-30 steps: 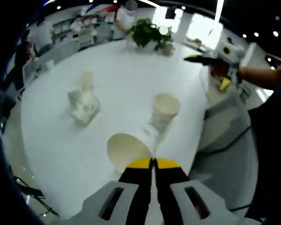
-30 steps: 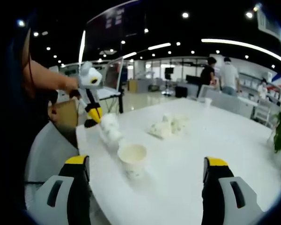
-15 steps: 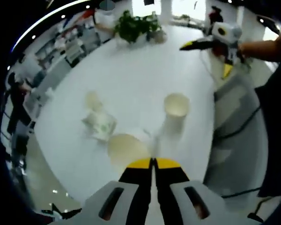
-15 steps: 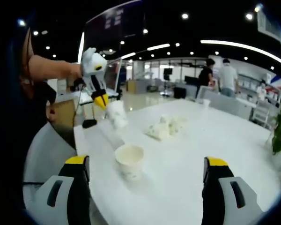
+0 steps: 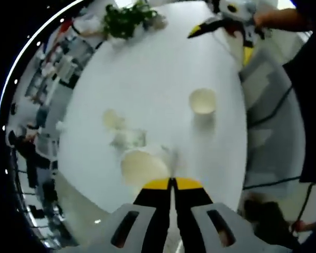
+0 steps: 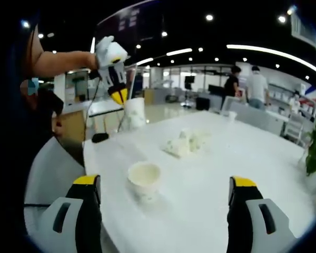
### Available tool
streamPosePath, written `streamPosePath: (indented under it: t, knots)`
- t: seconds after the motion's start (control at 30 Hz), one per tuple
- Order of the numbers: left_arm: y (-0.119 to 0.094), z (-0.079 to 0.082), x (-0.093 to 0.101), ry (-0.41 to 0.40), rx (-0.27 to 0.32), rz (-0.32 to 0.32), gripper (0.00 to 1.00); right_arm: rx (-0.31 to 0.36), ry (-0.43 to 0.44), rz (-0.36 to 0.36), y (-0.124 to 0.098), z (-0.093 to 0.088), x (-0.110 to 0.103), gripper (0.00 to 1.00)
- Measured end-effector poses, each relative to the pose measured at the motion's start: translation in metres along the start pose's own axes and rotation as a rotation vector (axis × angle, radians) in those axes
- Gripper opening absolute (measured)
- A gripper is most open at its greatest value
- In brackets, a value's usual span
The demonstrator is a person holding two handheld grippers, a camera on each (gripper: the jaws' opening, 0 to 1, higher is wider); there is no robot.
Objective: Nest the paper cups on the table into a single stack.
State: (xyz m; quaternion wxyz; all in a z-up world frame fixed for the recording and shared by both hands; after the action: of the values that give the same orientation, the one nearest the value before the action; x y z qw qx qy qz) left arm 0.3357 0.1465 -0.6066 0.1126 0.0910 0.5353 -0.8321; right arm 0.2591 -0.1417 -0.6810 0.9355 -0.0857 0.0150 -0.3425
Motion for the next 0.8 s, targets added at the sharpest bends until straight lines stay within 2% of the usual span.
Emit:
streamPosePath:
  t: [0.17,0.33,0.8]
  knots:
    - [-0.012,0.007,-0.009,0.062,-0.034,0.019,0.00,0.003,-0.004,0.002,0.002,0.001,0.000,1.00]
    - [-0.016,0.013,-0.011,0.066,-0.020,0.021,0.00,0.007,-0.005,0.005,0.004,0.003,0.001,1.00]
    - [-0.014,0.019,-0.002,0.055,-0.058,-0.006,0.00,0.011,-0.009,0.011,0.006,0.003,0.001,1.00]
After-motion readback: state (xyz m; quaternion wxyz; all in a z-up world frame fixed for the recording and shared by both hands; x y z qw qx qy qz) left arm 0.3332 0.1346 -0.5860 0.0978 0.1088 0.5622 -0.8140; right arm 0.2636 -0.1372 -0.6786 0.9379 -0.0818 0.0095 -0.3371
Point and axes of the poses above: the point that each gripper's makers call its tool centre point, and the gripper's own axes: y roughly forward along the fingers, x roughly to its right, z roughly out of its top, the point moved 5 cm from there along -y, roughly backward along the fingers, and after that the axes turned 12 degrees about x, right-handed, at the moved point
